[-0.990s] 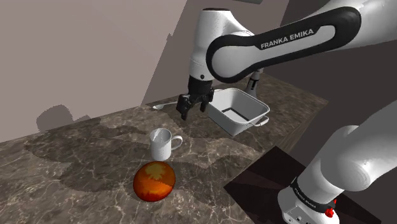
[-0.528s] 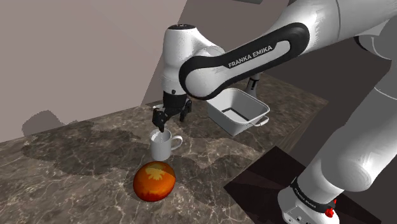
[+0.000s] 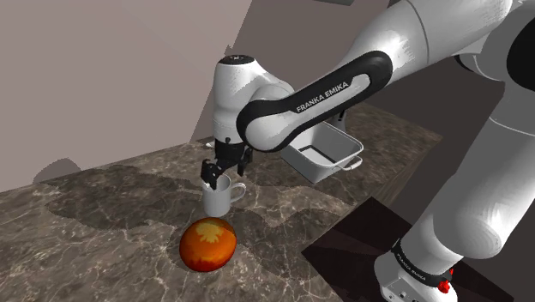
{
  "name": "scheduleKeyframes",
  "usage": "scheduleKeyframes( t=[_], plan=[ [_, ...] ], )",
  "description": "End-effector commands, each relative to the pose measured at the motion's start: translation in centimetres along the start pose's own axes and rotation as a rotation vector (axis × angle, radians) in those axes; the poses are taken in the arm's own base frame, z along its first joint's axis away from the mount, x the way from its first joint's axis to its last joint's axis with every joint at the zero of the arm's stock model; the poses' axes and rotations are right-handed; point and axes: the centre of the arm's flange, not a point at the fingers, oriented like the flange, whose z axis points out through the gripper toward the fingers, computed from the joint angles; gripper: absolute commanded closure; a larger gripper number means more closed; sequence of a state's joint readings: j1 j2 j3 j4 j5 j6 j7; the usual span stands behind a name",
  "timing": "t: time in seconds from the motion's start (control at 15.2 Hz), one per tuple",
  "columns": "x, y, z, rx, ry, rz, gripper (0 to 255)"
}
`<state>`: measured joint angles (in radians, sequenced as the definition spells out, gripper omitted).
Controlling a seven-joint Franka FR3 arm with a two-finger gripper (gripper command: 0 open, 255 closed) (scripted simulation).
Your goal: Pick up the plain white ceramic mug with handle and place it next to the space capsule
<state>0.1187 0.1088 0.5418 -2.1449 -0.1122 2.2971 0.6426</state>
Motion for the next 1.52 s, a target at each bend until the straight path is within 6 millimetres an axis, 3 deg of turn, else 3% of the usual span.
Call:
scheduleKeyframes(
  t=[0.0, 0.4, 0.46, 1.06, 1.45],
  plan=[
    [0.0, 0.0, 0.5, 0.000, 0.000, 0.000, 0],
    [0.0, 0.0, 0.5, 0.000, 0.000, 0.000, 0],
    [0.0, 0.0, 0.5, 0.000, 0.000, 0.000, 255],
    [0.0, 0.0, 0.5, 0.000, 0.000, 0.000, 255],
    [0.2, 0.0, -2.7, 0.000, 0.000, 0.000, 255]
  ],
)
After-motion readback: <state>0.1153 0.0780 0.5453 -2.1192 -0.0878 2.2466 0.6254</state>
